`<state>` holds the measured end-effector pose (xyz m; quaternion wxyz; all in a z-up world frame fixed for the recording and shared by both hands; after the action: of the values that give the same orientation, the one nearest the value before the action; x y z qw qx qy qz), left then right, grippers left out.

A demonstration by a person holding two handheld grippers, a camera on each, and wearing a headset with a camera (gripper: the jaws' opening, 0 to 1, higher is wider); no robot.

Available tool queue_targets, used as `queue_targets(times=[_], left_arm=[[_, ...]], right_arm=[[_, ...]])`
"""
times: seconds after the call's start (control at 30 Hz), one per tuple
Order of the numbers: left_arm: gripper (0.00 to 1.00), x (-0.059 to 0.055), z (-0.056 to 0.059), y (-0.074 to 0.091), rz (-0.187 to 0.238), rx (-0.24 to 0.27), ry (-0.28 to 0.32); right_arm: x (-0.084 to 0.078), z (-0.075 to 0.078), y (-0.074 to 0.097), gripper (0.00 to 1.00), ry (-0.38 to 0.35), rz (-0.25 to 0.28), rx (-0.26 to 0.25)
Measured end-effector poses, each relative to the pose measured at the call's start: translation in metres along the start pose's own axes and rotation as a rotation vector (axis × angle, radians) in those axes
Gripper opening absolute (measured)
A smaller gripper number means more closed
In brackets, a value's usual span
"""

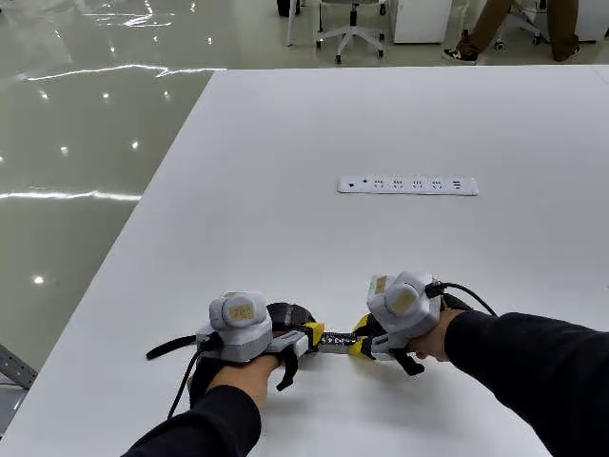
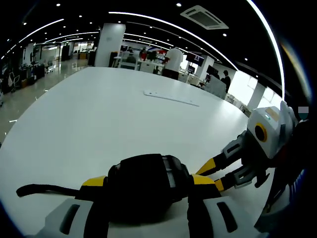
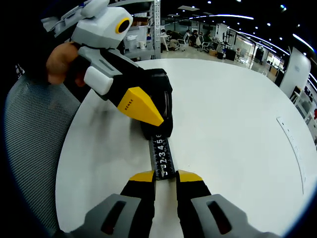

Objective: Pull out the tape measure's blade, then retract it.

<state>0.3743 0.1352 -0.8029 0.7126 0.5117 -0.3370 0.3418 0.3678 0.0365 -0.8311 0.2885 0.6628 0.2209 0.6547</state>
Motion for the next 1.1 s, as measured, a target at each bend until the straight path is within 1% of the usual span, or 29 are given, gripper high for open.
queue_targets(times=[0.13,0.5,0.6,0.7,0.83,0.9,1.0,1.1], left_arm=[[0.60,0.000,0.000,0.000,-0.001,-0.004,0.002],[0.59,0.001,0.000,0.000,-0.003,-0.011,0.004],[0.59,0.000,0.000,0.000,-0.001,-0.012,0.003],[0.59,0.000,0.000,0.001,-0.004,-0.015,0.003],[0.59,0.000,0.000,0.001,-0.006,-0.015,0.004],[0.59,0.000,0.000,0.001,-0.005,-0.014,0.006],[0.59,0.000,0.000,0.001,-0.006,-0.015,0.009],[0.59,0.000,0.001,0.000,-0.014,-0.016,-0.001]], right_arm=[[0.001,0.001,-0.002,0.10,0.004,0.000,0.000],[0.005,0.000,-0.008,0.11,-0.027,0.004,0.007],[0.008,0.000,-0.011,0.11,-0.033,0.003,0.011],[0.012,-0.002,-0.015,0.11,-0.029,0.015,0.010],[0.012,-0.003,-0.015,0.11,-0.032,0.013,0.013],[0.012,-0.004,-0.015,0.10,-0.019,0.008,0.012],[0.012,-0.003,-0.016,0.10,-0.028,0.013,0.011],[0.012,-0.004,-0.016,0.11,-0.038,0.016,0.016]])
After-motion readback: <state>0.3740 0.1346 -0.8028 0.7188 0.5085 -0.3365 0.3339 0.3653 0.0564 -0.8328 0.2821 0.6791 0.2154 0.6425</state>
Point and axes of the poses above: the centre of the closed fingertips' face, and the gripper's own axes: y roughly backward along the fingers, z roughly to its right, x roughly out of its top, the point moved 1 cm from there along y, roughly backward along the fingers, and after that the axes turned 7 degrees about z, right-handed, at the moved point
